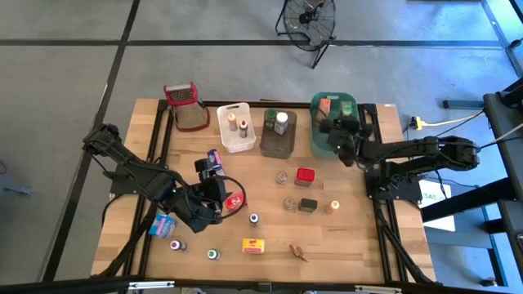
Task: Pick & Place Kitchen Items
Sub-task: Put the green cereal box into the green bin
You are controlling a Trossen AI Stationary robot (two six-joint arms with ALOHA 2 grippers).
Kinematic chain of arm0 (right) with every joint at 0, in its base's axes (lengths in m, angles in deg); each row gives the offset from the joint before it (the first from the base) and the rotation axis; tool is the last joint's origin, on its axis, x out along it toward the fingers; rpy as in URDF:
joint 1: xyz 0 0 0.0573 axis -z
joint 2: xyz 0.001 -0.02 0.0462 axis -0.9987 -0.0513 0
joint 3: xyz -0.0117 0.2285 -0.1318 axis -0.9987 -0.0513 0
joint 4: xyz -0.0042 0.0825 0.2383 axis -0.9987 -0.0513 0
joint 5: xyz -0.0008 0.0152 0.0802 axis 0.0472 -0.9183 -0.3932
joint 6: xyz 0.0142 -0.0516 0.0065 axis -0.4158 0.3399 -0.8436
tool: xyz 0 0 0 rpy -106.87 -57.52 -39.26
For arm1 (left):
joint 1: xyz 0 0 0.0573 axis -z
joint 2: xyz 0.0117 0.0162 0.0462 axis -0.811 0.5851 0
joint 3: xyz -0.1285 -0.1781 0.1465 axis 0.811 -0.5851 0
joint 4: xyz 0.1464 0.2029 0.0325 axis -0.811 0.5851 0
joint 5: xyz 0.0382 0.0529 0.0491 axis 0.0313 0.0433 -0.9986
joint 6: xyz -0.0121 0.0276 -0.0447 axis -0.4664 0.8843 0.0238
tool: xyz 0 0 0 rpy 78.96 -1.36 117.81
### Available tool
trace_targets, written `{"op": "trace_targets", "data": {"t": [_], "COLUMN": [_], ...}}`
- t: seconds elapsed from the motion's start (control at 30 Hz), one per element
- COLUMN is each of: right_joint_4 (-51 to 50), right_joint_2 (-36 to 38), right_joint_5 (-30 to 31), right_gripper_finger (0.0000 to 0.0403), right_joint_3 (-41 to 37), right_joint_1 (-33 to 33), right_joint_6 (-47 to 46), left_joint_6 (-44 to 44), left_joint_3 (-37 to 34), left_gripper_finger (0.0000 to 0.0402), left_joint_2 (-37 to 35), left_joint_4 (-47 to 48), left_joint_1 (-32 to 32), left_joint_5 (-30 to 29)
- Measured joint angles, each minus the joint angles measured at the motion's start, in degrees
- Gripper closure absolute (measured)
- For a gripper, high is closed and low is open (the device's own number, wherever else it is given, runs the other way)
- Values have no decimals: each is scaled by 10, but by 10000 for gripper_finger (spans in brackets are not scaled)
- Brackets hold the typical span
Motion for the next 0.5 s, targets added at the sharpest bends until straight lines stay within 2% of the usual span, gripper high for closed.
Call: {"op": "trace_targets", "data": {"t": [0.13,0.3,0.4,0.5], "right_joint_4": [207,488,605,652], "right_joint_2": [0,1,8,22], "right_joint_5": [-68,-77,-78,-107], "right_gripper_finger": [294,294,294,294], "right_joint_3": [0,0,0,0], "right_joint_1": [-26,-95,-155,-229], "right_joint_6": [245,527,671,750], "left_joint_6": [1,13,35,68], "left_joint_3": [0,0,0,0], "left_gripper_finger": [203,203,203,203], "left_joint_2": [0,0,0,0], "left_joint_4": [1,3,3,3], "left_joint_1": [-4,-7,-7,-7], "left_joint_5": [0,-3,-17,-46]}}
